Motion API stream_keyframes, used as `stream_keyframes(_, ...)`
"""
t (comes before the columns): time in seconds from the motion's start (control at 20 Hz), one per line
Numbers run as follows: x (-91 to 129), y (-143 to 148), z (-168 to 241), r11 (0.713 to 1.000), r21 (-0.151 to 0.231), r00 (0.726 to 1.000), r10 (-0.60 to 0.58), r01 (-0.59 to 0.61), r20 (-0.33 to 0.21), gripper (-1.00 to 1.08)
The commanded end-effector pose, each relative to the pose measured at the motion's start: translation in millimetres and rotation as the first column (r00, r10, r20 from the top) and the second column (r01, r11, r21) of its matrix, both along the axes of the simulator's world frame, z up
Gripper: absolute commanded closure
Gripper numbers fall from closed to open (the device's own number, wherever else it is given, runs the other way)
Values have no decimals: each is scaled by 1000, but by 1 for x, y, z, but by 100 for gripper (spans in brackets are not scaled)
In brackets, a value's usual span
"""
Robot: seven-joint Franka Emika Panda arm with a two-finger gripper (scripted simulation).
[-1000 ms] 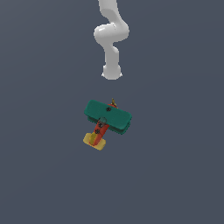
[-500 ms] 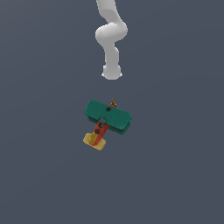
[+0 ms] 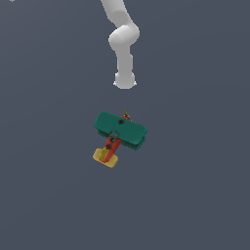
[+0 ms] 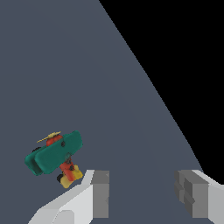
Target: Pick up the object and move it to a goal position.
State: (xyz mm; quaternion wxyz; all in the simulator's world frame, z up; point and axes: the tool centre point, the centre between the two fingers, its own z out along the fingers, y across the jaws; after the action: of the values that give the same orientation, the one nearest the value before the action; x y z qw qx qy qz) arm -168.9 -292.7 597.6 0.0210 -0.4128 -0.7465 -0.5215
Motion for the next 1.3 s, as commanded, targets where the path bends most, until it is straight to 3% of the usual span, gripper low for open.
stream_keyframes(0.0, 5, -5, -11, 1000, 10, 999, 28, -28, 20, -20)
stream_keyframes(0.6, 29, -18, -70, 985, 55, 981, 153, -161, 119, -20)
stream_keyframes(1.25, 57, -16, -145, 949, 98, 935, 272, -300, 227, -20)
